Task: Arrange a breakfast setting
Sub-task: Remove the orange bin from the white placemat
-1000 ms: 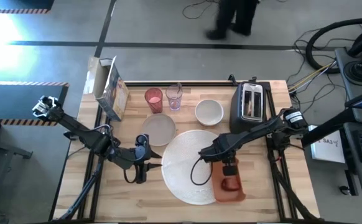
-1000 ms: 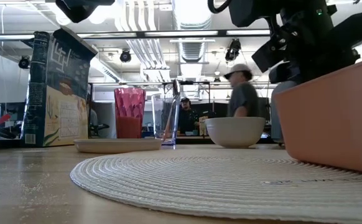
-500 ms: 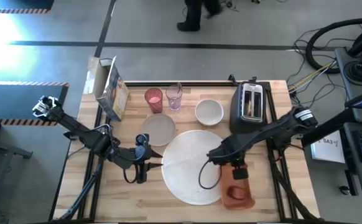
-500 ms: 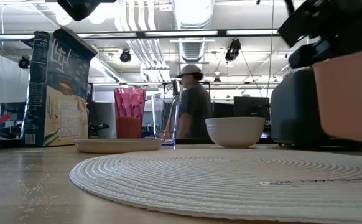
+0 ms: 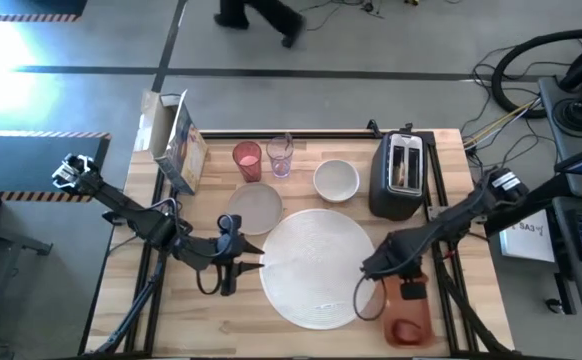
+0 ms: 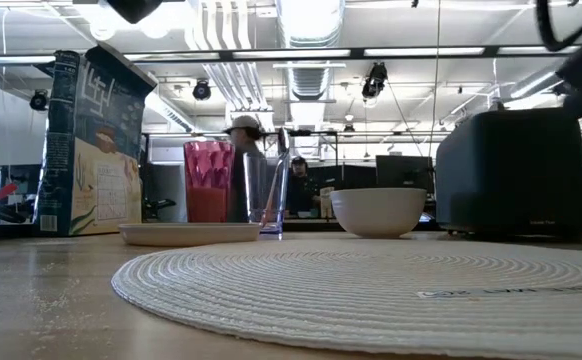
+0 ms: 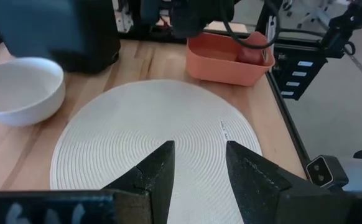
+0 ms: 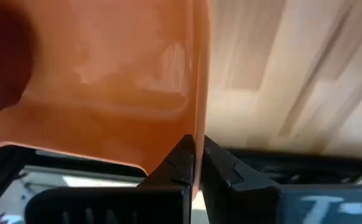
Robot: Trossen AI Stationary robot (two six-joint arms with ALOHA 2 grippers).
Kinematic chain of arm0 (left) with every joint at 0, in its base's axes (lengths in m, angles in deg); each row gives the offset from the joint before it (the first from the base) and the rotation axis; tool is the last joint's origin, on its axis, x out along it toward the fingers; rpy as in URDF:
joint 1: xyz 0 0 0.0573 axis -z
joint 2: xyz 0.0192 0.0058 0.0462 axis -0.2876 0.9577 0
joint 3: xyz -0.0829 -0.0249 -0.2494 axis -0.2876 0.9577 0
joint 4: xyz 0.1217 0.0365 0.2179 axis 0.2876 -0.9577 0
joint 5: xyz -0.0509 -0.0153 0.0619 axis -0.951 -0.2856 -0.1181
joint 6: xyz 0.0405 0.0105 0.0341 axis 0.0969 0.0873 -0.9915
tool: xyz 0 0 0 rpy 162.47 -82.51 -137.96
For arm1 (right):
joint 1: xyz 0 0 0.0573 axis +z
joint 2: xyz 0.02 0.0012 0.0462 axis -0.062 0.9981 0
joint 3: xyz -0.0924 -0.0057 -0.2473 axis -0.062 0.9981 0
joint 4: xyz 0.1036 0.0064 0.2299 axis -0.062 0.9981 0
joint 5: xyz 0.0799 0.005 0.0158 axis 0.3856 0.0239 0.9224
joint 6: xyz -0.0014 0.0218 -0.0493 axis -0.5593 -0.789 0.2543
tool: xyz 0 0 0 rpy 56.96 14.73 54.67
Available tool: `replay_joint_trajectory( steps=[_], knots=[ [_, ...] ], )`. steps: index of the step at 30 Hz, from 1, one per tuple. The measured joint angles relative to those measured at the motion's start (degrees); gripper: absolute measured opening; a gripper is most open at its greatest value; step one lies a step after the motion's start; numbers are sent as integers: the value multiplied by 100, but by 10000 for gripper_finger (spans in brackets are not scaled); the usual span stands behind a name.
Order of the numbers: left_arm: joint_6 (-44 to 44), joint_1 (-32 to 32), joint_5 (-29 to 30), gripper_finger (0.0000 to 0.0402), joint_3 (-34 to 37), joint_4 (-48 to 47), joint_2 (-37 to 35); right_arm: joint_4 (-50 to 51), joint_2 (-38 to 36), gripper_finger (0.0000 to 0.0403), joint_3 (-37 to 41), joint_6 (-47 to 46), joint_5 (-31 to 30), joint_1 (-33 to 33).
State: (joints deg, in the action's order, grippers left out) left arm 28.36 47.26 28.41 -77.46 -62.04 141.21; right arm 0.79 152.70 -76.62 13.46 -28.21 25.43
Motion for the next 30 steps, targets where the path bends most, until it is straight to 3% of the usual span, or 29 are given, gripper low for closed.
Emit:
replay_joint_trajectory(
  steps=[10,14,30],
  knots=[
    [-170,0,191,128,0,148,-4,-405,-444,8,580,-1387,729,788],
    [-239,0,193,128,0,156,-4,-716,-481,8,675,-1689,752,1030],
    [-422,-7,289,128,0,206,-4,-769,-433,9,1048,-544,699,1372]
  ],
)
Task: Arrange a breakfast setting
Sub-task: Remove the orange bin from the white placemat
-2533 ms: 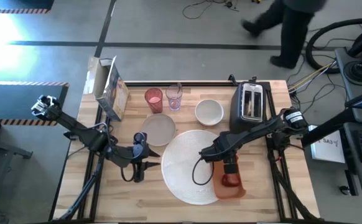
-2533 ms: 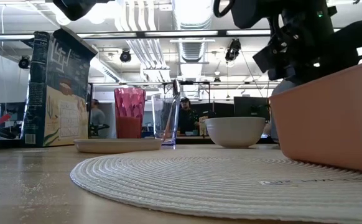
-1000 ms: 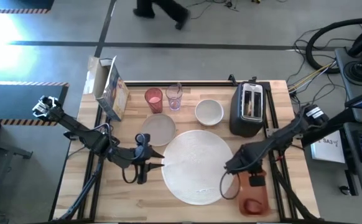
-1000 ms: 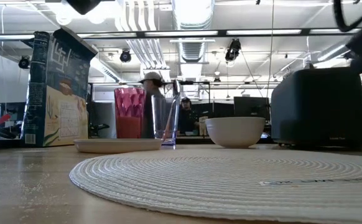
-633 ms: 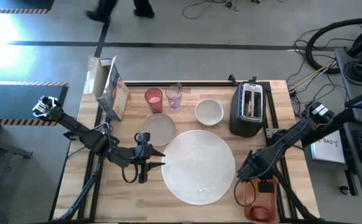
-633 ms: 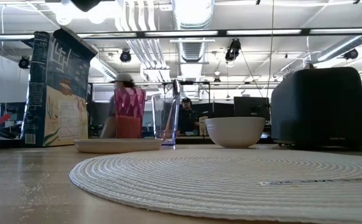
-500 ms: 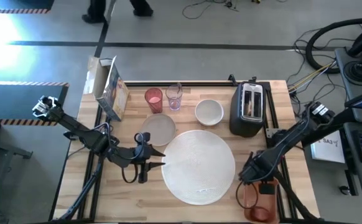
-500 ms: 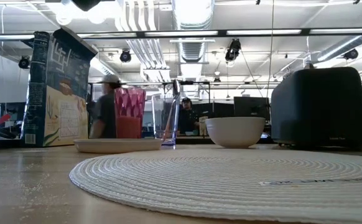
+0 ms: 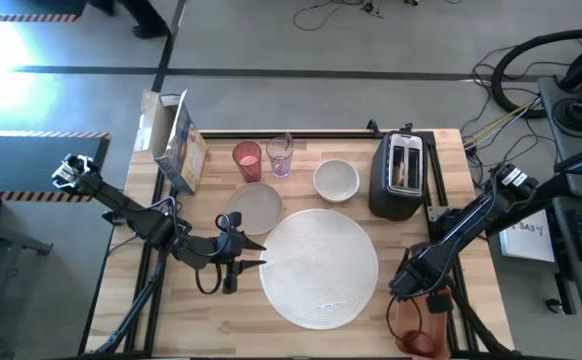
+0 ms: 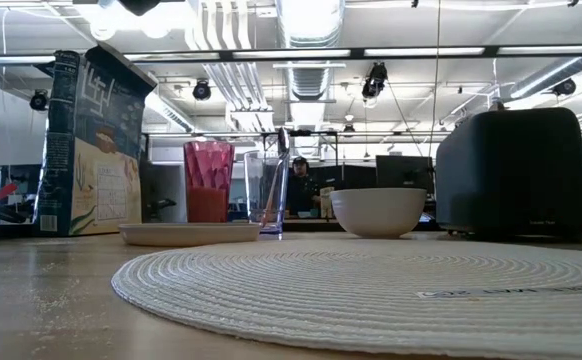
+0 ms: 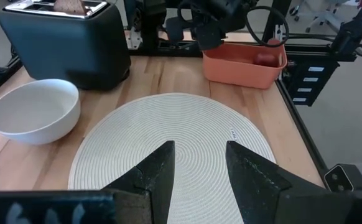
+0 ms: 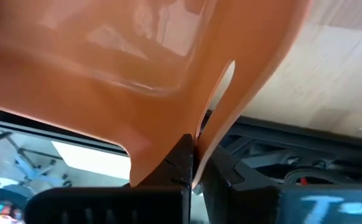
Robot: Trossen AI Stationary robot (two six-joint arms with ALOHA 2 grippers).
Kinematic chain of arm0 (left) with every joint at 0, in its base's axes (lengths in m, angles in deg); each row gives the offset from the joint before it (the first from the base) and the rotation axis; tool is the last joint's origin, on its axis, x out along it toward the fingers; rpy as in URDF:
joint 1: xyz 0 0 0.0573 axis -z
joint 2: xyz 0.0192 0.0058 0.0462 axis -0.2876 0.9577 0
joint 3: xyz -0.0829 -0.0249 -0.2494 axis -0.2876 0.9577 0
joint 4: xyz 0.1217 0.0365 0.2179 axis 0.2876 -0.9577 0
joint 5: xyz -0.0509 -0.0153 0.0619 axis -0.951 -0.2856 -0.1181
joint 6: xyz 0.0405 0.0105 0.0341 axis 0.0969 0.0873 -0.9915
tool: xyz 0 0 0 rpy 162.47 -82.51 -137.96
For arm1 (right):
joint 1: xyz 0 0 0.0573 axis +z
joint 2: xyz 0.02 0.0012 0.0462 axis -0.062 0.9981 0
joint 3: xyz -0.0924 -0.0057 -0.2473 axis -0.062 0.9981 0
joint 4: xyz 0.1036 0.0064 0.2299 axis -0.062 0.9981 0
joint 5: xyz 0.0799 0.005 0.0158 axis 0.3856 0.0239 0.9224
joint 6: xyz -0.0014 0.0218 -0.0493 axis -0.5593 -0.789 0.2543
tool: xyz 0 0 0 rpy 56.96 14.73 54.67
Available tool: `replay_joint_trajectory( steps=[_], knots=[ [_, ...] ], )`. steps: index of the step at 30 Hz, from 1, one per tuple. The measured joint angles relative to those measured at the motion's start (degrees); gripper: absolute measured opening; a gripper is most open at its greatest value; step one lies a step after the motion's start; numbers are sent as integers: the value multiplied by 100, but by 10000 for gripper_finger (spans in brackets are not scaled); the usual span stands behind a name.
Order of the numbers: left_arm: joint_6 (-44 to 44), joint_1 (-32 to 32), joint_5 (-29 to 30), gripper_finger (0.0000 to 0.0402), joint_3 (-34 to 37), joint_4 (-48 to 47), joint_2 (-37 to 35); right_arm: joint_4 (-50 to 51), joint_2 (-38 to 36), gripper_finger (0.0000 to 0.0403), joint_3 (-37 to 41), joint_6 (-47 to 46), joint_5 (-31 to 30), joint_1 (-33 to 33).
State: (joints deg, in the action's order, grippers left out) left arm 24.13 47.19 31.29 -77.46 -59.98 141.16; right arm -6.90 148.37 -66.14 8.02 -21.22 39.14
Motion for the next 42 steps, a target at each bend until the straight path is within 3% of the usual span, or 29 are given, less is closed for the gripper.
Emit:
replay_joint_trajectory(
  steps=[19,32,42],
  knots=[
    [0,-50,4,128,0,71,0,18,-9,9,2,1603,-276,0],
    [2,-52,4,128,1,69,0,-105,-9,9,11,96,-385,7],
    [2,-59,4,128,1,69,0,-151,-57,9,11,-148,-348,7]
  ],
)
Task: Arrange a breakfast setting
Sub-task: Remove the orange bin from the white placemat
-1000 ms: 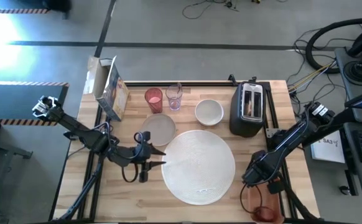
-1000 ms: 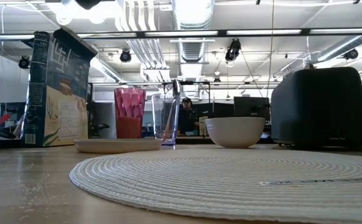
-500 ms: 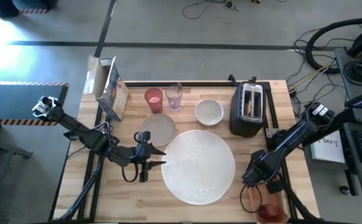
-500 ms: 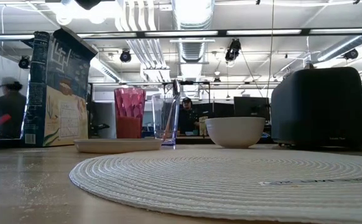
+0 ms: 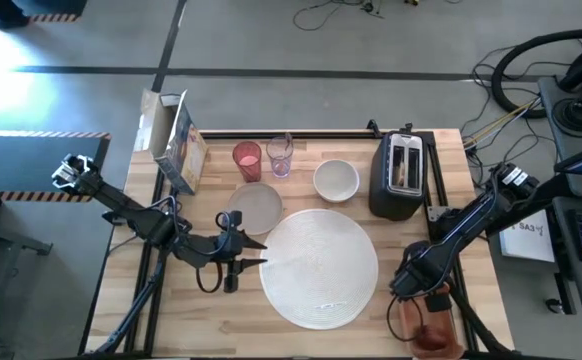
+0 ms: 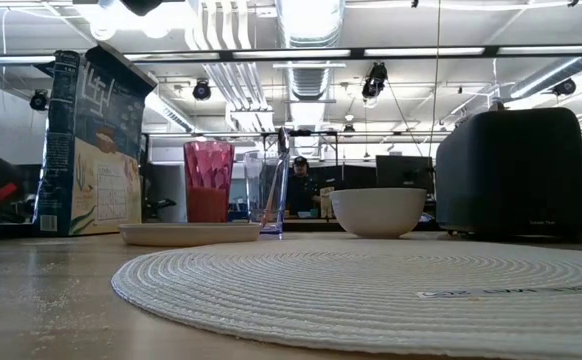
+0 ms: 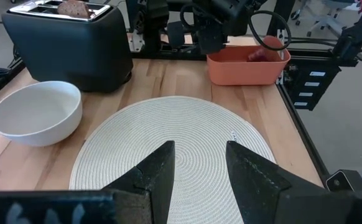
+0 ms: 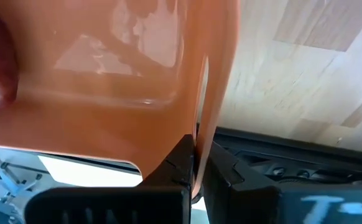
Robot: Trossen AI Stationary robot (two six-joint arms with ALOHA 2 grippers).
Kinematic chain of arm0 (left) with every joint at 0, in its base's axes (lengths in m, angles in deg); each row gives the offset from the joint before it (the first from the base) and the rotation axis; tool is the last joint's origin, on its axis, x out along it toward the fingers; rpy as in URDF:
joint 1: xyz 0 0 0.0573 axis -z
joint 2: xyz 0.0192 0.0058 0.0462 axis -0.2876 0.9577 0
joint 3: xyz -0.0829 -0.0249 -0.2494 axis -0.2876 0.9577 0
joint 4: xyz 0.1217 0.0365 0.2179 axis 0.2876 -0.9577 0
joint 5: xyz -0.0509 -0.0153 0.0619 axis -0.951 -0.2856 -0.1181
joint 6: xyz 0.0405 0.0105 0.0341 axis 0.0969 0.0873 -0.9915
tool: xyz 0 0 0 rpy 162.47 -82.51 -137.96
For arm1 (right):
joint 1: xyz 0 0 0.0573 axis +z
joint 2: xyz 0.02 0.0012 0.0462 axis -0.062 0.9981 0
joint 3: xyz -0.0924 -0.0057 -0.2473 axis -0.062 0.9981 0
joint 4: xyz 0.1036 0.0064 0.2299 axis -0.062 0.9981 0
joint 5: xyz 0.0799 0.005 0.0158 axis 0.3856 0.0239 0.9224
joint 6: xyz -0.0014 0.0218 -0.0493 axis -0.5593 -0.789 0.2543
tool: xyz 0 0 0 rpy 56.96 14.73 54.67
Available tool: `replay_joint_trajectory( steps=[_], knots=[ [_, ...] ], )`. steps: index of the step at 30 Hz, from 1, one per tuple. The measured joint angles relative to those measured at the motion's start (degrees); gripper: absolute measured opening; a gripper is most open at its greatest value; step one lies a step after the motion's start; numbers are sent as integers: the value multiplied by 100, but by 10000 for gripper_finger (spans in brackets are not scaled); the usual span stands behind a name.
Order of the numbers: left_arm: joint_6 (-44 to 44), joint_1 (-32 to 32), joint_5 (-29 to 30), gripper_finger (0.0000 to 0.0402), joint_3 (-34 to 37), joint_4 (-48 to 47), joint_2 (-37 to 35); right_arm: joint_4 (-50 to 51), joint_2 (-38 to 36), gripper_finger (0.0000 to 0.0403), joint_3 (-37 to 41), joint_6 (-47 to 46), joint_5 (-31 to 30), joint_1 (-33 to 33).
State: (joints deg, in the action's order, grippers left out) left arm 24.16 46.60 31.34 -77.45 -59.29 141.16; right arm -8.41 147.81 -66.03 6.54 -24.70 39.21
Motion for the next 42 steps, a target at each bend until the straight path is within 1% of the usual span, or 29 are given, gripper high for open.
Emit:
replay_joint_trajectory(
  steps=[6,10,13,18,21,24,31,33,38,42],
  knots=[
    [0,0,0,128,-1,0,0,-12,0,9,1,-12,42,0],
    [0,-4,-1,128,1,1,0,-13,-31,9,-9,8,299,2],
    [0,-17,27,128,-1,2,0,49,-74,9,-178,75,327,24],
    [0,-17,438,128,-1,9,0,109,-234,9,-520,-55,-46,22],
    [0,-33,503,128,-1,13,0,120,-327,11,-616,-74,-82,22],
    [0,-39,503,128,-1,17,0,98,-376,24,-629,-83,-73,22],
    [0,-39,507,128,-1,55,0,96,-389,84,-608,-101,12,22],
    [0,-39,531,128,-1,57,0,96,-393,96,-608,-118,26,24],
    [0,-48,538,128,1,97,0,152,-398,99,-608,-491,49,24],
    [0,-50,538,128,1,94,0,539,-398,94,-607,-1055,140,26]
  ],
)
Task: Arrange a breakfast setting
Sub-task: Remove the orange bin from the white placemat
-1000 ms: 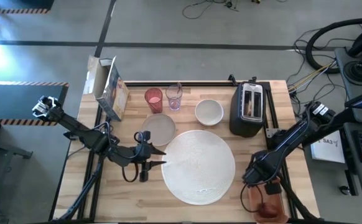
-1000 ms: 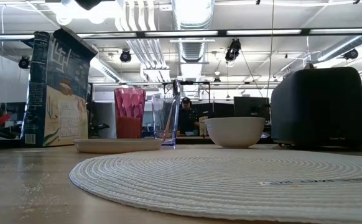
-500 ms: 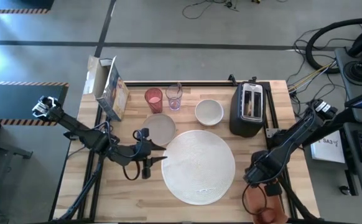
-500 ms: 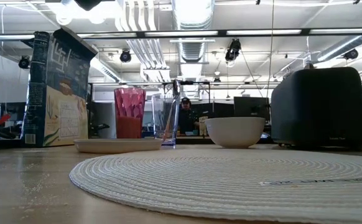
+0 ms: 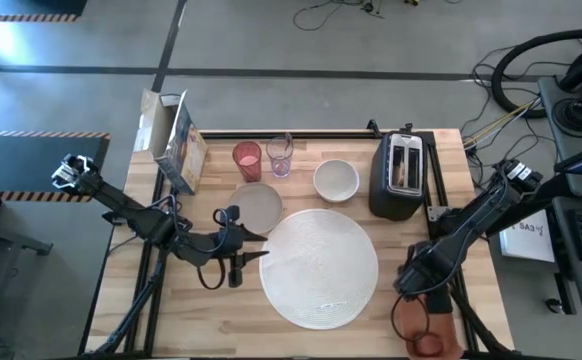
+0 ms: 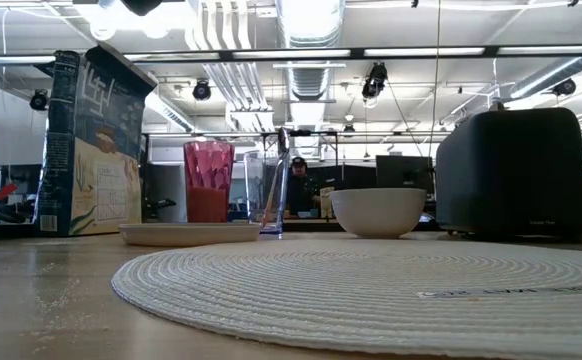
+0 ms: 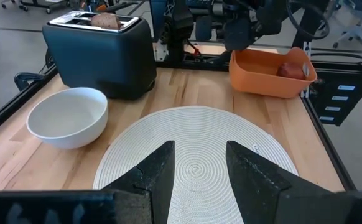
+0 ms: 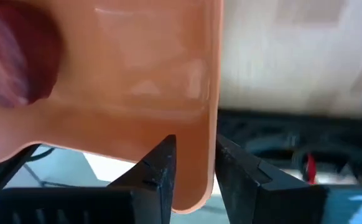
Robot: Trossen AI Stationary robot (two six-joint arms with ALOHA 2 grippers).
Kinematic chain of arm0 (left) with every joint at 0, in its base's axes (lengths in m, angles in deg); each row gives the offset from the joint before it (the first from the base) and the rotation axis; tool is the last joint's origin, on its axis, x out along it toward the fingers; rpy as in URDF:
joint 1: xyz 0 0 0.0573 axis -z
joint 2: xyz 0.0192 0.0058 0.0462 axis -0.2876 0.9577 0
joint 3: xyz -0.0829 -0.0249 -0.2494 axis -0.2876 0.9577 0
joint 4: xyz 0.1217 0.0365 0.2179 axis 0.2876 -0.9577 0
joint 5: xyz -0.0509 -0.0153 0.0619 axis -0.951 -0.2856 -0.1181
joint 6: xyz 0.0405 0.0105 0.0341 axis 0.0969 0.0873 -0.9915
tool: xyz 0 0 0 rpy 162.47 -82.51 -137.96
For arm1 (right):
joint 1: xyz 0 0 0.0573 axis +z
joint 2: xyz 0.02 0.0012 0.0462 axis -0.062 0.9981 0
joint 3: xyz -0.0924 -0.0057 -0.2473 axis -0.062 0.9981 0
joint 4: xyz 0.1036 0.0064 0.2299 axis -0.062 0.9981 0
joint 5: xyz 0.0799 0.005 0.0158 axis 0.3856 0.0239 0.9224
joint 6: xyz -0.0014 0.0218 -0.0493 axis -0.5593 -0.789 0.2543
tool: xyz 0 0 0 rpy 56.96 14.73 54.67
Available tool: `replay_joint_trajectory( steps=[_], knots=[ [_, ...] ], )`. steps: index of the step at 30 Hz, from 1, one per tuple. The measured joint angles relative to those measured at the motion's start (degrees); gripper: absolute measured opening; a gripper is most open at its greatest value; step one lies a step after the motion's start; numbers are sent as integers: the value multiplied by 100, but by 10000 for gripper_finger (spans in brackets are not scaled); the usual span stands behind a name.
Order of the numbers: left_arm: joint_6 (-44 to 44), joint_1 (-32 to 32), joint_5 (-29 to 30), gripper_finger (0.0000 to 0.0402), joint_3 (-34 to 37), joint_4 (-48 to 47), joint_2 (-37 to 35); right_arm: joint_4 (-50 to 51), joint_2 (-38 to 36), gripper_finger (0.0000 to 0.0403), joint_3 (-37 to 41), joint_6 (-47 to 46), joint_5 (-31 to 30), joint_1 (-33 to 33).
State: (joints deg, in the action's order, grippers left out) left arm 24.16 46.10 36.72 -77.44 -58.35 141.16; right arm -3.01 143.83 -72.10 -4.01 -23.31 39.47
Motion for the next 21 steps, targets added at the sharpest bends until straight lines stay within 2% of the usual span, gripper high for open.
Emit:
replay_joint_trajectory(
  steps=[4,10,21],
  knots=[
    [0,-4,0,128,0,0,0,-21,2,93,19,-194,-31,0],
    [0,-4,0,128,0,-3,0,-331,144,97,21,192,-362,0],
    [-88,-4,-2,128,0,-20,0,-262,231,147,45,41,-416,0]
  ],
)
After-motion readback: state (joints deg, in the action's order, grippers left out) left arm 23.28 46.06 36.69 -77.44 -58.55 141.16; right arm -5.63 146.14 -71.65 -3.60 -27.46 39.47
